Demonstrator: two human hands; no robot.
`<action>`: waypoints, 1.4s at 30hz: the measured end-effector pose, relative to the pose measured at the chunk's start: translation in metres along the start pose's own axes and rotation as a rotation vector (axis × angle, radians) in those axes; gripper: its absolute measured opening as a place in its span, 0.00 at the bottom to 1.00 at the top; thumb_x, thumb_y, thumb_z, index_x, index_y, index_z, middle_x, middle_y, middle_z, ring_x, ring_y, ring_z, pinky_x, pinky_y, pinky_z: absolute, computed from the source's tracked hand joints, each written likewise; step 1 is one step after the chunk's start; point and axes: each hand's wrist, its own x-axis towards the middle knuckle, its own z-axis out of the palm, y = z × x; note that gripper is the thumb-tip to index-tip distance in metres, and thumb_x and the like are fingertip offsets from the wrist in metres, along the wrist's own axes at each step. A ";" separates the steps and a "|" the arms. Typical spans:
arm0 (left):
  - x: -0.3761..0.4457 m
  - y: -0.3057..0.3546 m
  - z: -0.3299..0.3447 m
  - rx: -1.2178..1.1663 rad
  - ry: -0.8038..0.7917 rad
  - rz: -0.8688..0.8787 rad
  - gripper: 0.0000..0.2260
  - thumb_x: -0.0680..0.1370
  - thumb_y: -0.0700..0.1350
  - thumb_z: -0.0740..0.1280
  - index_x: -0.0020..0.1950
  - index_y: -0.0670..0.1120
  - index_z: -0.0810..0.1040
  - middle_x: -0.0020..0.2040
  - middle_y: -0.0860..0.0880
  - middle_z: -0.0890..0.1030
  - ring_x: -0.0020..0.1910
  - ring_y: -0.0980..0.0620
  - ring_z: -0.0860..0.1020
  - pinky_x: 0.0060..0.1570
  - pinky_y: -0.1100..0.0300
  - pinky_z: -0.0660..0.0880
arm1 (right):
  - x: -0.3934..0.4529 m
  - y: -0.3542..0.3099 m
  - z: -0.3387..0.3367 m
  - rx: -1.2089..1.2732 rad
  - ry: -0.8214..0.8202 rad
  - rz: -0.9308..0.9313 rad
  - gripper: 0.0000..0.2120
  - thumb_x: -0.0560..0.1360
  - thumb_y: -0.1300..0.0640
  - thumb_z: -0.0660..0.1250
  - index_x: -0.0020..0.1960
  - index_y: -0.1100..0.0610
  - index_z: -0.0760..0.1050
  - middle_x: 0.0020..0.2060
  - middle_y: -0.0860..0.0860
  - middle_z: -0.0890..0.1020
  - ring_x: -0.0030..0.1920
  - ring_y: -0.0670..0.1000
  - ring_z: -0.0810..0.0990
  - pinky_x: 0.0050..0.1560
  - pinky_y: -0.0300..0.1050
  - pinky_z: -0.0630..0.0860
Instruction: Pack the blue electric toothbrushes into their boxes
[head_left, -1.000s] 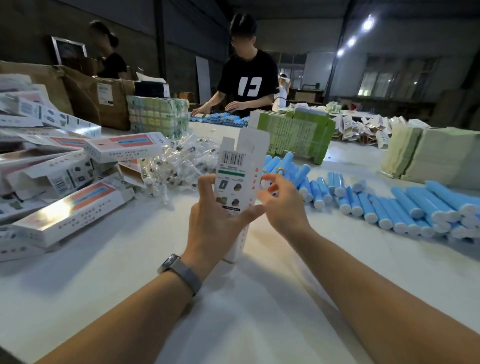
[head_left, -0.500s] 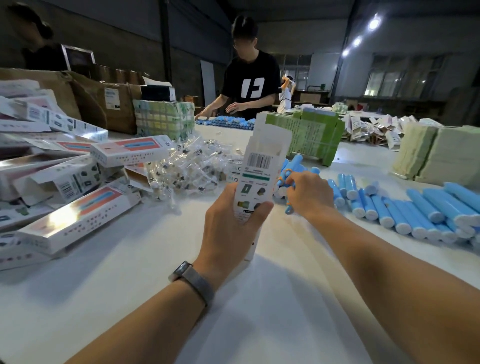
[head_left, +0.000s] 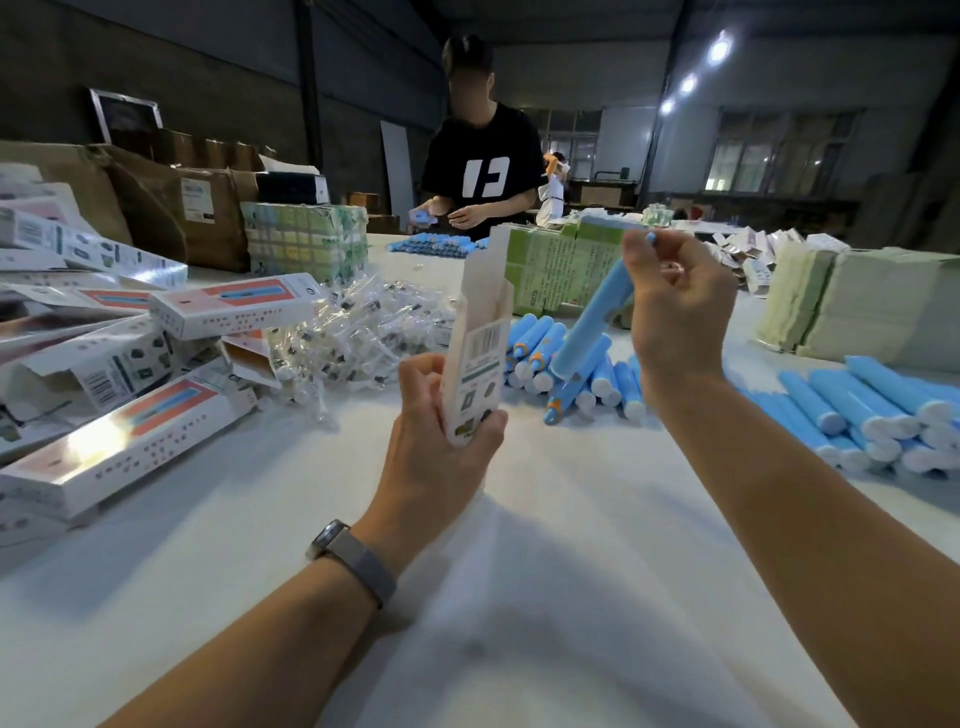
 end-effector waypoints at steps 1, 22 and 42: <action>0.000 0.000 -0.001 -0.018 -0.005 0.004 0.20 0.69 0.54 0.70 0.52 0.66 0.62 0.52 0.68 0.80 0.48 0.60 0.82 0.51 0.45 0.81 | 0.000 -0.010 -0.001 0.059 0.004 0.015 0.07 0.78 0.54 0.69 0.41 0.48 0.77 0.28 0.39 0.78 0.30 0.39 0.73 0.34 0.40 0.74; -0.004 0.007 -0.007 0.060 -0.115 0.082 0.12 0.71 0.66 0.63 0.54 0.73 0.69 0.43 0.60 0.78 0.37 0.55 0.73 0.36 0.62 0.73 | -0.015 -0.088 0.001 0.388 -0.109 -0.145 0.09 0.82 0.57 0.62 0.44 0.56 0.75 0.35 0.52 0.81 0.34 0.46 0.77 0.30 0.39 0.71; -0.001 0.006 -0.005 -0.008 -0.069 0.031 0.12 0.76 0.62 0.62 0.57 0.61 0.73 0.49 0.51 0.81 0.48 0.42 0.79 0.49 0.36 0.77 | -0.049 -0.017 0.023 0.005 -0.387 -0.283 0.13 0.72 0.63 0.74 0.48 0.46 0.78 0.44 0.48 0.78 0.41 0.46 0.77 0.38 0.37 0.72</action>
